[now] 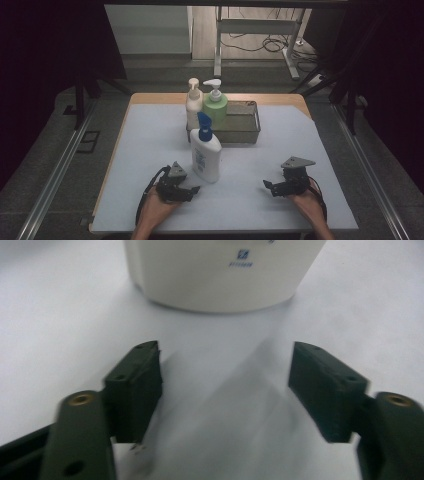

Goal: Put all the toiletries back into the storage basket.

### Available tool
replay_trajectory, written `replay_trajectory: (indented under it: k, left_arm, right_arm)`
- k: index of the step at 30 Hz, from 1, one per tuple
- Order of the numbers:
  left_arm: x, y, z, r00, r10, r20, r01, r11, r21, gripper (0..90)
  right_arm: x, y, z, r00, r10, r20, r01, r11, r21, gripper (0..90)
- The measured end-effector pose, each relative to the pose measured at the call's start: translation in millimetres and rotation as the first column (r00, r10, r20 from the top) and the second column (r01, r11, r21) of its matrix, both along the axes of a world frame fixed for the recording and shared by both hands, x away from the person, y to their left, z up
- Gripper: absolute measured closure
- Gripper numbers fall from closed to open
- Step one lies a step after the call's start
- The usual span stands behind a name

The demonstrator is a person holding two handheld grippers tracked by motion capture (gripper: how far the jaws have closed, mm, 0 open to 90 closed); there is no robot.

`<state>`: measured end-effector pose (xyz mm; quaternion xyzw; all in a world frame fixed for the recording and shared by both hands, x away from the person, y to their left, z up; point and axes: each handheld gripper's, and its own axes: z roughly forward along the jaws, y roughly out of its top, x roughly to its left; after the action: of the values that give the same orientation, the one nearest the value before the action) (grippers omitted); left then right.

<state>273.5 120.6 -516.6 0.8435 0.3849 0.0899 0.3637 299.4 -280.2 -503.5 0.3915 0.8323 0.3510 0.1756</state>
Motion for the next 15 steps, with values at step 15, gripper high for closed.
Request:
replay_trajectory:
  k: [15]
  left_arm:
    - [-14.4,13.7,-4.2,0.9951,0.082,0.056,-0.086,0.9928,0.083,12.3]
  right_arm:
    - [-1.9,26.9,20.3,0.996,0.087,0.016,-0.088,0.996,0.029,0.0]
